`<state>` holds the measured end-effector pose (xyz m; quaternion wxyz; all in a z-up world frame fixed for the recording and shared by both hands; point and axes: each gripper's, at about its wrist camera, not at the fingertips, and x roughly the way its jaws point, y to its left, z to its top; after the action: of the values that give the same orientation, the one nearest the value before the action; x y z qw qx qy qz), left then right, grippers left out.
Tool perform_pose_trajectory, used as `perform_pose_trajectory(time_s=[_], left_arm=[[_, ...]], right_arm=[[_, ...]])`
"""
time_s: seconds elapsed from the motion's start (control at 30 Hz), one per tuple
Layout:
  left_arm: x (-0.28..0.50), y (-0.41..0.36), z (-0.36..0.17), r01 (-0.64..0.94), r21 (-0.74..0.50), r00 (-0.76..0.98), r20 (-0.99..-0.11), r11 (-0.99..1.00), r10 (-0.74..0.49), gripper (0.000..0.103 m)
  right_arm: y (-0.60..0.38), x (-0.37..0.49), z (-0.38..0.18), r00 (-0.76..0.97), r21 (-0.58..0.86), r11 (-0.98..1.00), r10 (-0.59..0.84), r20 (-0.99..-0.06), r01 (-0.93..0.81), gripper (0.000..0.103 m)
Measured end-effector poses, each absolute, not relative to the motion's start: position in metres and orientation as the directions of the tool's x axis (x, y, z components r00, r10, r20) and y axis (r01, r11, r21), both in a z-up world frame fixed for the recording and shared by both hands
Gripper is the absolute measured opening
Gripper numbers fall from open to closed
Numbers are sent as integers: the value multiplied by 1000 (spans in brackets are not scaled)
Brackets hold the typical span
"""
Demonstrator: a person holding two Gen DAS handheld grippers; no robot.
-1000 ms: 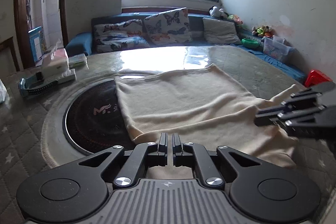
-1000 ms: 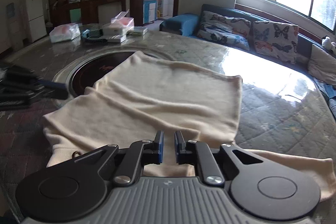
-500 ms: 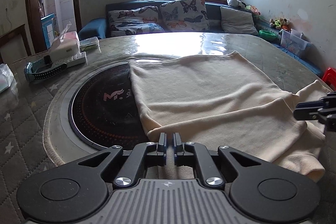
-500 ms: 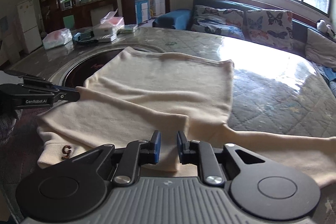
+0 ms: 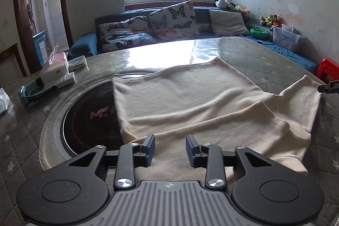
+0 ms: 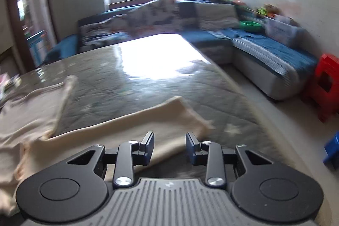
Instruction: Fold clothes
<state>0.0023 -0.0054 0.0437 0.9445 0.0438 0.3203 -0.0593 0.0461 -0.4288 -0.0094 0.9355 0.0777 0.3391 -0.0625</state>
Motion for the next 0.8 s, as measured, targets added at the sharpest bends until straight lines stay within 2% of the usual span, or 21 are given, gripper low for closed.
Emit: perform_pose_trajectory(time_s=[0.13,0.27,0.4,0.6,0.8], left_arm=[[3,-12,44,146,53,783,-616,988,-83,45],[2,-17,44,149,63,781,-619,987,-78,50],[2,-27,42,164,65,777,-623,984,-89,56],[0,-42,40,202,64,779,-616,977,-121,75],[-6,-40,39,199,57,789,-601,978,-126,92]], right_arm=[[-451,52,-21,759,166,960,-65,-647,224,35],[-450,55,-24,769,139,966,-81,-634,217,34],[-445,53,-22,780,141,971,-64,-623,192,9],[-438,43,1,817,182,975,3,-576,125,8],[-407,33,45,853,222,974,143,-503,-33,8]])
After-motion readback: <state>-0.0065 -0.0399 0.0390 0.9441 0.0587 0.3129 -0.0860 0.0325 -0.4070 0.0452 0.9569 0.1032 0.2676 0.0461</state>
